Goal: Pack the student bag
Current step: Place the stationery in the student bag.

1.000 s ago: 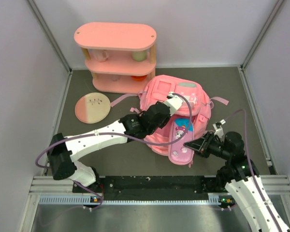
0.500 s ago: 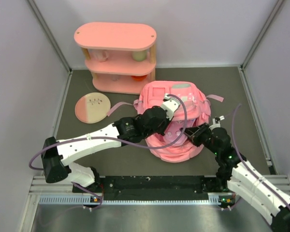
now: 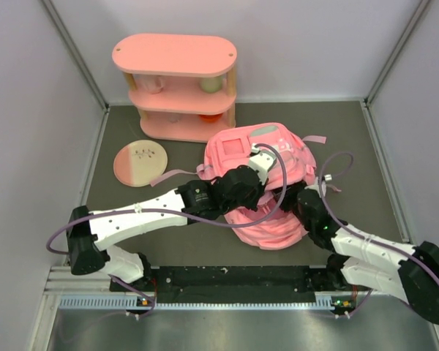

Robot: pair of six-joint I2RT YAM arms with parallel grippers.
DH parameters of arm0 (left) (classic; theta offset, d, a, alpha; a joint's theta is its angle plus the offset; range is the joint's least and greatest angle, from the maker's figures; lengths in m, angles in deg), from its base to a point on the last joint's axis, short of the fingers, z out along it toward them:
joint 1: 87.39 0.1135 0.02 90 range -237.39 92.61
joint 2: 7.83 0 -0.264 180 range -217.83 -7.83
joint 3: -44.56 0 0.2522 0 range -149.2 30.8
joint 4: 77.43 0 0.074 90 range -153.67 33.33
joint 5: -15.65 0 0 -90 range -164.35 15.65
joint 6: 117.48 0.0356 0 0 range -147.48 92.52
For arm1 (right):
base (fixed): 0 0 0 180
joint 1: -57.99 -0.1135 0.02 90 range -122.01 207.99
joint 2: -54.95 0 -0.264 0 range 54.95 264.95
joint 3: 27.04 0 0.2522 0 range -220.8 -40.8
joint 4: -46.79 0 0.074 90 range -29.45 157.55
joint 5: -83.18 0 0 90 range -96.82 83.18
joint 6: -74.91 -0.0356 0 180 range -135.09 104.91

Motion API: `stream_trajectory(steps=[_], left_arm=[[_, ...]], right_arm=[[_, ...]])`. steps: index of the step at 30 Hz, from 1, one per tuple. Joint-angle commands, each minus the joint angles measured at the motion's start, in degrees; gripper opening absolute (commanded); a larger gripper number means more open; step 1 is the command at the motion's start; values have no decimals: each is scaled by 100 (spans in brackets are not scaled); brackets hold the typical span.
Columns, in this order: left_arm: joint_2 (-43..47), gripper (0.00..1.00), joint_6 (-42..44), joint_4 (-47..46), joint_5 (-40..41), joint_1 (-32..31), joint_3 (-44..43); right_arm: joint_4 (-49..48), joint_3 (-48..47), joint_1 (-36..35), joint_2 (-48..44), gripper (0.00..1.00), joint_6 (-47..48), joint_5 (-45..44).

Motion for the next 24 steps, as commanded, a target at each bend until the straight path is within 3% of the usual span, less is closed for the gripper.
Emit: stream_trajectory(steps=[1, 4, 6, 8, 13, 16, 20, 24], left_arm=[[443, 0, -308, -584, -25, -108, -115], [470, 0, -352, -698, -34, -99, -71], [479, 0, -387, -716, -34, -99, -45], [496, 0, -405, -672, -16, -108, -27], [636, 0, -457, -645, 116, -99, 183], [698, 0, -475, -689, 177, -99, 315], [654, 0, -431, -795, 107, -90, 351], [593, 0, -405, -725, 11, -81, 254]], right_arm=[[-1237, -487, -22, 667, 0, 93, -400], [-1475, -602, -22, 1230, 0, 102, -146], [-1975, -567, -31, 1460, 5, 233, 125], [-1725, -575, -22, 1557, 12, 313, 372], [-1179, -58, -22, 839, 32, 488, 655], [-274, 215, -48, -5, 44, 472, 488], [114, 251, -57, -472, 47, 462, 339], [62, 198, -31, -350, 47, 208, 461]])
